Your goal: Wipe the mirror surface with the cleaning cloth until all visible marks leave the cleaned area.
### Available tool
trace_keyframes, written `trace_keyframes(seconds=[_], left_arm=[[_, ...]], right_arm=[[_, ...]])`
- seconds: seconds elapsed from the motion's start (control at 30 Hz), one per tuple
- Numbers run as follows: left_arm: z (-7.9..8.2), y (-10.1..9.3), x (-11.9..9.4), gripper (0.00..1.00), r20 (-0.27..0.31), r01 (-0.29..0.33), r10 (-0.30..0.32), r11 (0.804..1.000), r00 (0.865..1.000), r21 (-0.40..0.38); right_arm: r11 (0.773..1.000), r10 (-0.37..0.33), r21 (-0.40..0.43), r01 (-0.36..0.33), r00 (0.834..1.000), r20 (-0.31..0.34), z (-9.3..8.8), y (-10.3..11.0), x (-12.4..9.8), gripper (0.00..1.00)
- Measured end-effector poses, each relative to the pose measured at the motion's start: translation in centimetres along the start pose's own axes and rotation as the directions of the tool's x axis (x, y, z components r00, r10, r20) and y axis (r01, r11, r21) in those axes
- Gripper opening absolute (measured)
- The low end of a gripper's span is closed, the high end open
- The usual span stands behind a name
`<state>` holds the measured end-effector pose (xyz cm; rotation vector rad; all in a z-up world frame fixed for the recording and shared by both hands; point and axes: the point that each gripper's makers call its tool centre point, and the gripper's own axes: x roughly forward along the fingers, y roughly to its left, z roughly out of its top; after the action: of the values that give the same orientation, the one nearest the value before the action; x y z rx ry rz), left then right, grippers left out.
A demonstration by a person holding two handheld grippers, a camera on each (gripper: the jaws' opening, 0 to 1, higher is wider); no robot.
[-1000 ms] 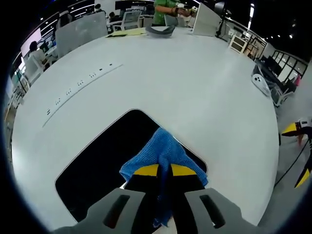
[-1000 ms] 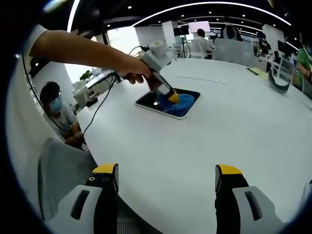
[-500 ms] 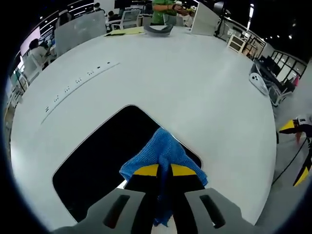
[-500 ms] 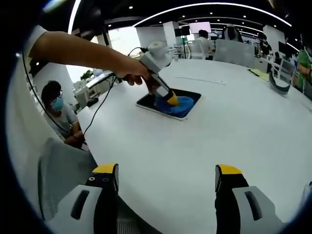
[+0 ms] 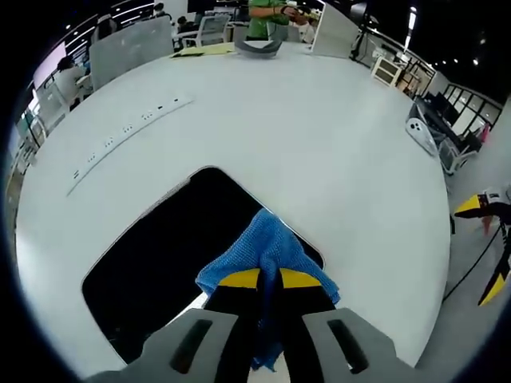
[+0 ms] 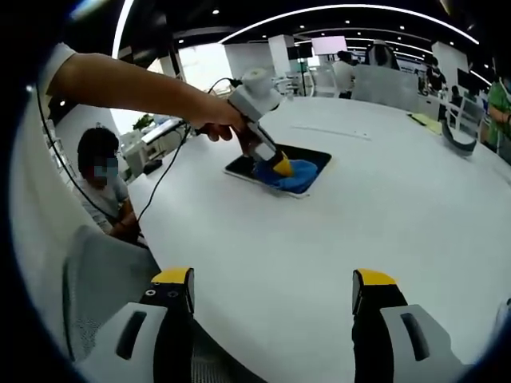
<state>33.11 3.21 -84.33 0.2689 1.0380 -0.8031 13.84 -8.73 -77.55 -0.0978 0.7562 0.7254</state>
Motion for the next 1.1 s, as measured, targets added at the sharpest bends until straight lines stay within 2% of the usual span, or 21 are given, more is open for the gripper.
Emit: trace_keyframes(seconds=[0.1, 0.43, 1.1], left_arm=[[-0.2, -0.2, 0.0, 0.05, -0.004, 0.008, -0.008, 1.000, 1.000, -0.029], [-0.5, -0.7, -0.1, 0.06, -0.010, 0.010, -0.010, 1.000, 1.000, -0.016], [0.0, -1.5, 0.3, 0.05, -0.010, 0.016, -0.016, 1.000, 1.000, -0.018]], right_arm=[[1.000, 0.001, 0.000, -0.001, 1.000, -0.001, 0.0, 0.1, 0.0, 0.80], [1.000, 0.005, -0.008, -0.005, 1.000, 0.000, 0.2, 0.2, 0.1, 0.80], [1.000, 0.005, -0.006, -0.005, 1.000, -0.006, -0.2, 0.1, 0.0, 0.80]])
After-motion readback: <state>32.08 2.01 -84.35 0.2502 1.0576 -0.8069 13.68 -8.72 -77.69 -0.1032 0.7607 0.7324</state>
